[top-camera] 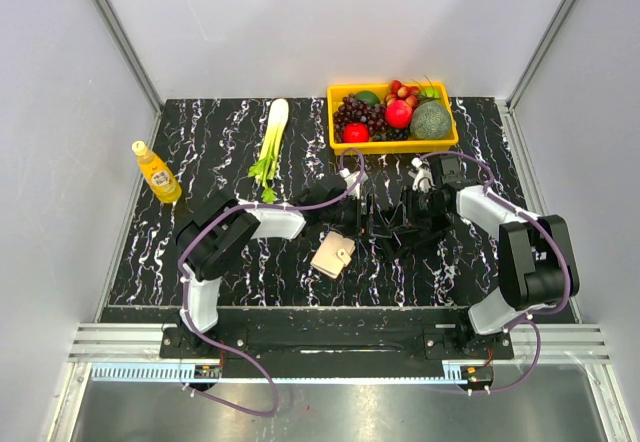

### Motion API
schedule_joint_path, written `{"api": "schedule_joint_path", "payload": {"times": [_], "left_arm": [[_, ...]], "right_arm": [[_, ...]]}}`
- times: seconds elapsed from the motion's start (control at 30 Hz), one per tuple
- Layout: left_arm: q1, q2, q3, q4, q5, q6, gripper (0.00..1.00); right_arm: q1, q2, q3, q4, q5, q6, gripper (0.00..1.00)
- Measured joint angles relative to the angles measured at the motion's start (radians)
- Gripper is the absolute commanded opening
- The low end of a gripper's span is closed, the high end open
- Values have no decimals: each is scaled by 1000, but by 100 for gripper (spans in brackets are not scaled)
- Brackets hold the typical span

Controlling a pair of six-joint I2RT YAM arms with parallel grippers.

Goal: Put the credit cards into the card holder
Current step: Pick up the credit card from the storage box.

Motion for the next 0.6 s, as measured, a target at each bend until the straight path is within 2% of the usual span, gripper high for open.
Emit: {"api": "schedule_joint_path", "payload": {"times": [0.07, 0.17, 0.27, 0.6], "left_arm": [[0, 0, 0, 3, 2, 0, 77], [0, 0, 0, 6, 3, 0, 77], [3, 0, 0, 8, 7, 0, 77], [12, 0, 13, 4, 7, 0, 77]], "right_arm": [[0, 11, 0, 0, -4, -2, 20], [1, 21, 0, 0, -13, -4, 12], [1, 21, 2, 1, -20, -7, 0], [1, 19, 13, -15, -5, -11, 1]]}}
